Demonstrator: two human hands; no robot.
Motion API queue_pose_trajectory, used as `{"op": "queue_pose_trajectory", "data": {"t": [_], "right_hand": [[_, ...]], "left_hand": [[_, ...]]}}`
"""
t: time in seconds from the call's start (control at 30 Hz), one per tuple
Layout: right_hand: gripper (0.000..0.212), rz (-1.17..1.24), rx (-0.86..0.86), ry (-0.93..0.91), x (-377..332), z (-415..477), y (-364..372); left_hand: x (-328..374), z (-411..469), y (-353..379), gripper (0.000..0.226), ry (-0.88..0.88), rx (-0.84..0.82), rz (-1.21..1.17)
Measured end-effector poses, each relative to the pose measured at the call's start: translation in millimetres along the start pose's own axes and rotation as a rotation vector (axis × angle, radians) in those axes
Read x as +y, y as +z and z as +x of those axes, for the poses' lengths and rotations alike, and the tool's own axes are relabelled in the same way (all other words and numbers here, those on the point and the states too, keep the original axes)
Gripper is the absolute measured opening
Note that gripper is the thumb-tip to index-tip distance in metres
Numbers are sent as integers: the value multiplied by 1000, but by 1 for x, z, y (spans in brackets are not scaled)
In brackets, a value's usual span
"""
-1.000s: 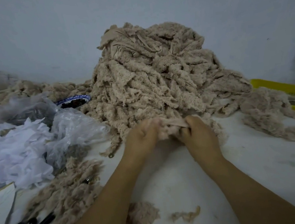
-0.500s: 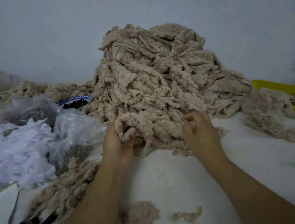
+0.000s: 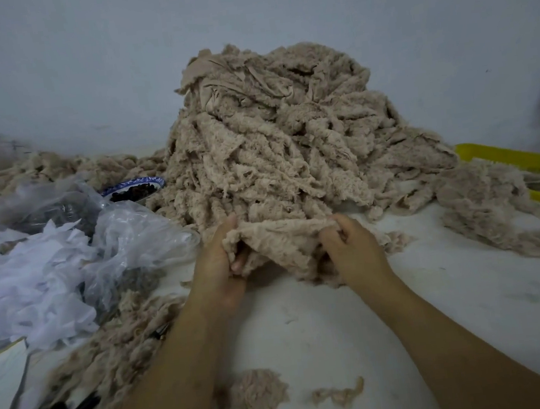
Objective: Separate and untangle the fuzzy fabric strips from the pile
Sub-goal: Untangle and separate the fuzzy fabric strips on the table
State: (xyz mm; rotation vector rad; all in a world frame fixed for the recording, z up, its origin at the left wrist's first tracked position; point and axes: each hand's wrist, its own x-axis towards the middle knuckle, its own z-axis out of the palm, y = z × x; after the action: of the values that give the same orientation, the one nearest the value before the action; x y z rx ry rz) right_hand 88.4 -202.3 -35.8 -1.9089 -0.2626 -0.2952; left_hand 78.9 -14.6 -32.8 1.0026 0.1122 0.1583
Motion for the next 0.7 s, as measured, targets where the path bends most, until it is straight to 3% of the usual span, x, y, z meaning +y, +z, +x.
{"op": "queue_pose_trajectory", "data": {"t": [0.1,0.2,0.27,0.33,0.4,0.5,0.57,0.7], "right_hand": [[35,345,61,224,-4,3,-2],[29,549,57,307,-5,5,-6],[31,509,58,251,-6,5,-7],[39,402,63,160,-8,4,-6],[51,276,46,73,-7,0,-2],[45,188,-43,11,-7,-5,2],[52,184,-80,26,-8,-6,5],[55,92,75,60,-1,-3,4]], "left_hand": [[-4,0,4,36,6,60,60],[-7,0,5,30,119,186,496],[-11,-2,5,12,361,164,1008],[-11,-9,9,23,659,105,1240],[-11,-13,16,42,765,-23,1180],[-19,-21,27,37,446,-271,1036],[-24,-22,27,20,321,-267,944],[-18,-23,25,23,280,-216,722]]}}
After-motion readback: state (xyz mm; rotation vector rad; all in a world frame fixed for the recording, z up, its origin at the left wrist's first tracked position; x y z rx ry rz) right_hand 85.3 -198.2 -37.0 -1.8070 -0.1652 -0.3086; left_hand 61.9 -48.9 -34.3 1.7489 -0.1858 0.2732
